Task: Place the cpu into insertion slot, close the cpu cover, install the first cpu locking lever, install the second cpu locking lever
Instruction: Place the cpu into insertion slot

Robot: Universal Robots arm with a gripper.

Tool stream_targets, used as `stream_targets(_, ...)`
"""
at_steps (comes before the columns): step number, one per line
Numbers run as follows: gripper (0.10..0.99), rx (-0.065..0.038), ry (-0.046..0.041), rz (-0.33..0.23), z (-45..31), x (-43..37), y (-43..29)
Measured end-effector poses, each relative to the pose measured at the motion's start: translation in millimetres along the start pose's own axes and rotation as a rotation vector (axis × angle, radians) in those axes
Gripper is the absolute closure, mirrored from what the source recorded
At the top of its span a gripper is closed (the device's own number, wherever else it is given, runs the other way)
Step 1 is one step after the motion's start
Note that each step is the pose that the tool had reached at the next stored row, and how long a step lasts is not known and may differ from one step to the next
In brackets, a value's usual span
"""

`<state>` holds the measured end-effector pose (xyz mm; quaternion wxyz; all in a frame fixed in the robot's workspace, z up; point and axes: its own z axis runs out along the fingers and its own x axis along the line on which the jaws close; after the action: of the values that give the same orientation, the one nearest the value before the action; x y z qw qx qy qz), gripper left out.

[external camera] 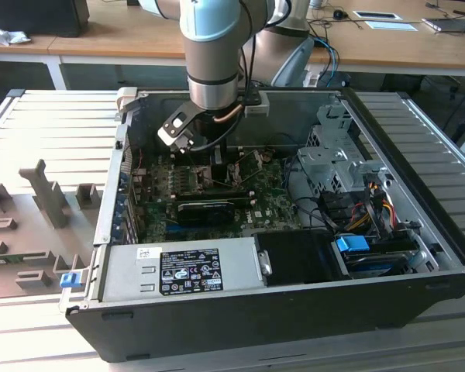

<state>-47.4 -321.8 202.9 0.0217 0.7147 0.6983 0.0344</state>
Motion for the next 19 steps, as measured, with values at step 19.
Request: stream_targets(19, 0.745, 0.0, -0.0008, 0.0, -17.1, 0.3, 1.3)
